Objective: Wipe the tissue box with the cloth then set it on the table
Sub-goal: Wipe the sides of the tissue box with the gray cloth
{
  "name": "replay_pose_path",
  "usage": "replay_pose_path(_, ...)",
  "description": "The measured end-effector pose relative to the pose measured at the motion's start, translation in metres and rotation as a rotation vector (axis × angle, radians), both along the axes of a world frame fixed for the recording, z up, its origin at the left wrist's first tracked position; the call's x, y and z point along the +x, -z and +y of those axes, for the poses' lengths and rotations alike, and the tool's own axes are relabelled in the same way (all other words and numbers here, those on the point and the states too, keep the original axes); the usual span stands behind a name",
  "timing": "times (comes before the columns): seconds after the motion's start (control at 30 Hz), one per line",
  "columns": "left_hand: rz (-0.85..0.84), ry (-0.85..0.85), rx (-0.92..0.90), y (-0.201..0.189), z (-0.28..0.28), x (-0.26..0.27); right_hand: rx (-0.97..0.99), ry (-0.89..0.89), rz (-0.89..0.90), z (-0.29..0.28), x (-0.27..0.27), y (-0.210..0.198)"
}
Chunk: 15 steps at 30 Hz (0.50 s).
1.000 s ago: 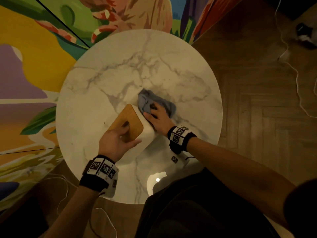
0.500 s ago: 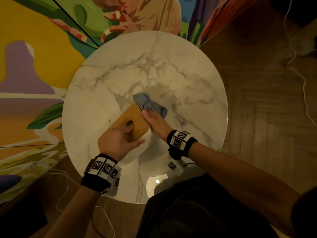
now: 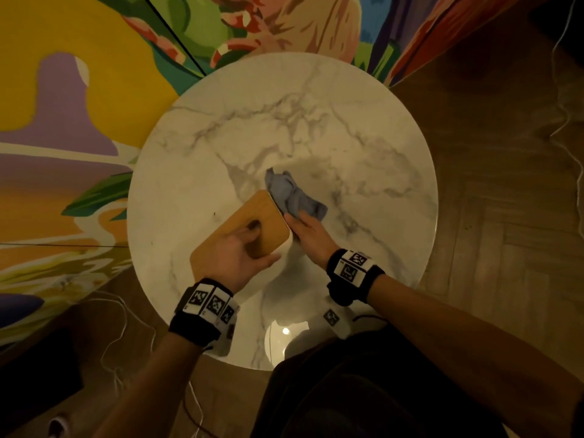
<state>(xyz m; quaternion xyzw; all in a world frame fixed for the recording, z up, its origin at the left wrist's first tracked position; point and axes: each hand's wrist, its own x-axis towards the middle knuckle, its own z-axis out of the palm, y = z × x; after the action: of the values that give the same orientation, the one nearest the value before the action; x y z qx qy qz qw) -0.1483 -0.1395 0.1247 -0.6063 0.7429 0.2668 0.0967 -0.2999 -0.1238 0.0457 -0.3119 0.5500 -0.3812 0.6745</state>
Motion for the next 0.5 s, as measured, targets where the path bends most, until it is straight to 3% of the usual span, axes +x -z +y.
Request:
replay_pose_path(0.13, -0.060, -0.035, 0.005, 0.009, -0.010, 0.023, -0.030, -0.055, 0.074, 0.019, 0.001, -0.006)
replay_pose_path(0.23, -0.098, -0.053, 0.022, 0.021, -0.012, 0.036, 0.030, -0.109, 0.014, 0.024, -0.004, 0.001)
replay_pose_path(0.43, -0.045, -0.030, -0.026, 0.035, -0.011, 0.027, 0.109, -0.070, -0.061, -0.018, 0.010, -0.001)
replay_pose_path(0.5, -0.043, -0.029, -0.029, 0.039, -0.018, 0.027, 0.105, -0.082, 0.016, -0.022, 0.014, 0.001)
